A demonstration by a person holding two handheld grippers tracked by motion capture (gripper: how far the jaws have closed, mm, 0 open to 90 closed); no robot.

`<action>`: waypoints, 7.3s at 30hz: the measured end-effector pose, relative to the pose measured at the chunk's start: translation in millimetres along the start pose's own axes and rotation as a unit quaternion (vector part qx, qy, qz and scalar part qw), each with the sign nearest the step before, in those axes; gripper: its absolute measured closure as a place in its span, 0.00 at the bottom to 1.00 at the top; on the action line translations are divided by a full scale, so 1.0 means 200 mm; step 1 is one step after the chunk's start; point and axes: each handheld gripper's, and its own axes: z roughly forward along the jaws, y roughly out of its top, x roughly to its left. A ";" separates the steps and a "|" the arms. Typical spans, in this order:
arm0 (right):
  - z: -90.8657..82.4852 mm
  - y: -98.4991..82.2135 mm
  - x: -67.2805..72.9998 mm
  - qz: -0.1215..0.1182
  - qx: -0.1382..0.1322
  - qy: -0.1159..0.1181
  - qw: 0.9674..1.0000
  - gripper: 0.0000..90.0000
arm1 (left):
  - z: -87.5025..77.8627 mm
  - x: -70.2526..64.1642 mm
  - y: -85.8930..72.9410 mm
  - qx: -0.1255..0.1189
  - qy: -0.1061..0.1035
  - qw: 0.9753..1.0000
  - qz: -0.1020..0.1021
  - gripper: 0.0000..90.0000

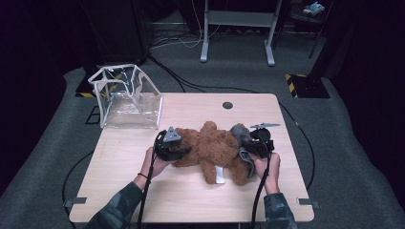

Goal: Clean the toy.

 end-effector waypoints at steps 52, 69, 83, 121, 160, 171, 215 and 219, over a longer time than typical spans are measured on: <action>0.11 -0.06 -0.12 0.026 0.070 -0.022 0.997 0.91 | 0.00 0.00 0.00 0.001 -0.001 1.000 -0.004 0.60; 0.19 -0.10 -0.03 0.004 0.096 0.016 0.995 0.91 | 0.00 -0.01 0.01 0.004 0.006 1.000 -0.002 0.60; 0.00 -0.29 -0.07 -0.022 0.143 -0.012 0.989 0.90 | 0.00 -0.02 0.01 0.006 0.014 1.000 -0.003 0.60; -0.08 -0.23 0.35 -0.070 -0.036 0.001 0.997 0.89 | 0.01 -0.05 0.02 0.014 0.022 1.000 -0.003 0.60; -0.09 -0.31 0.26 -0.087 -0.024 -0.064 0.994 0.81 | 0.01 -0.04 0.02 0.010 0.022 1.000 -0.008 0.61; -0.06 -0.40 0.26 -0.106 0.027 -0.090 0.990 0.83 | 0.01 -0.05 0.02 0.013 0.027 0.999 -0.011 0.61; 0.05 -0.34 0.38 -0.121 0.025 -0.048 0.991 0.82 | 0.01 -0.05 0.04 0.022 0.027 0.999 -0.011 0.57; 0.03 -0.39 0.35 -0.128 0.039 -0.051 0.990 0.82 | 0.01 -0.04 0.04 0.023 0.023 0.999 -0.015 0.56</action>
